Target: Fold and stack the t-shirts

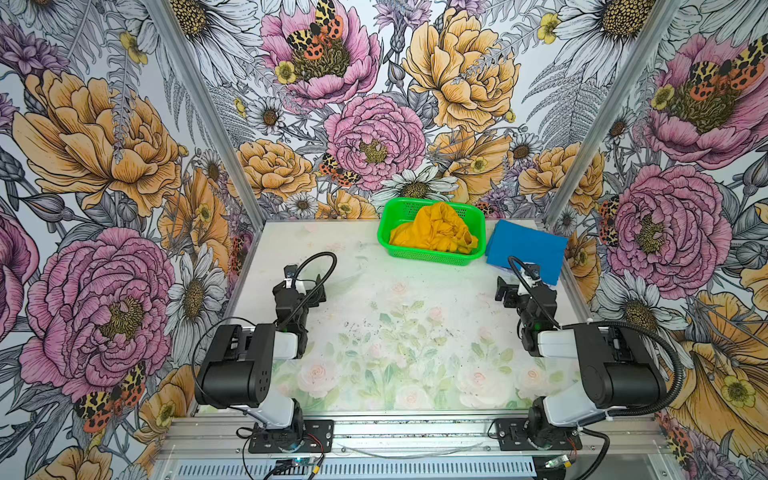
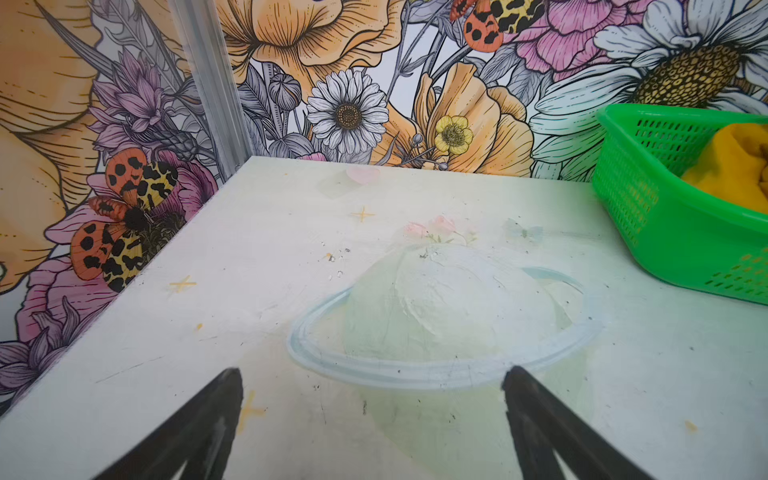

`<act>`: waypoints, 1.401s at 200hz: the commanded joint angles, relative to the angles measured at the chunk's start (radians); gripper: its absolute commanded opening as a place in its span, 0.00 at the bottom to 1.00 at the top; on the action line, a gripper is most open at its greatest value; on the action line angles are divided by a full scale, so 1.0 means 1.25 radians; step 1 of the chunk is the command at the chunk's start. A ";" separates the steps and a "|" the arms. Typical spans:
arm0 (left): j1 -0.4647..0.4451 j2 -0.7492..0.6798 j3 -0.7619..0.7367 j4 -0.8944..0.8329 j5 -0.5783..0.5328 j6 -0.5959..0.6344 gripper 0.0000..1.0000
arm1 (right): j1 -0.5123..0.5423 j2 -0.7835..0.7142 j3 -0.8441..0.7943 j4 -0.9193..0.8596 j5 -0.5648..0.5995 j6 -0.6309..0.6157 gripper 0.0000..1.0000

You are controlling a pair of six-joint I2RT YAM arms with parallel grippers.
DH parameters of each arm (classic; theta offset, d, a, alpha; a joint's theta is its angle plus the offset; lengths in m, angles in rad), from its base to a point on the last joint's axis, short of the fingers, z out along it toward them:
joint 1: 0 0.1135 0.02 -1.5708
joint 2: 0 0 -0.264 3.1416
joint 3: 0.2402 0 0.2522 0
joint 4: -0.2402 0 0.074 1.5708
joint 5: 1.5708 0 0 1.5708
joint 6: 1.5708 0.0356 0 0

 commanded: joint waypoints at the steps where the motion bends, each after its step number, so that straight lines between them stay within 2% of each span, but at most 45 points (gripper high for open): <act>1: -0.002 -0.003 0.014 0.007 0.009 0.006 0.99 | -0.003 0.005 0.014 0.008 0.008 0.009 1.00; 73: -0.001 -0.003 0.014 0.007 0.008 0.006 0.99 | -0.003 0.006 0.015 0.008 0.008 0.008 1.00; 105: -0.002 -0.003 0.014 0.007 0.009 0.006 0.99 | -0.001 0.008 0.025 -0.008 -0.044 -0.014 0.99; 151: 0.001 -0.003 0.015 0.003 0.013 0.006 0.99 | 0.000 0.010 0.029 -0.012 -0.062 -0.020 1.00; 180: 0.000 -0.003 0.017 0.003 0.013 0.007 0.99 | 0.008 0.006 0.024 -0.009 -0.045 -0.025 1.00; 201: -0.012 -0.035 0.050 -0.089 -0.012 0.014 0.99 | 0.012 0.003 0.018 -0.002 -0.042 -0.030 1.00; 227: -0.048 -0.080 0.164 -0.334 -0.084 0.023 0.99 | 0.036 -0.030 0.046 -0.081 -0.004 -0.049 1.00; 242: -0.074 -0.078 0.238 -0.465 -0.196 -0.005 0.99 | 0.044 -0.051 0.070 -0.140 0.028 -0.047 1.00; 263: -0.098 -0.073 0.342 -0.650 -0.321 -0.110 0.99 | 0.064 -0.088 0.180 -0.368 0.055 -0.043 0.99; 280: -0.108 -0.077 0.417 -0.795 -0.367 -0.217 0.99 | 0.065 -0.066 0.325 -0.583 0.010 -0.011 1.00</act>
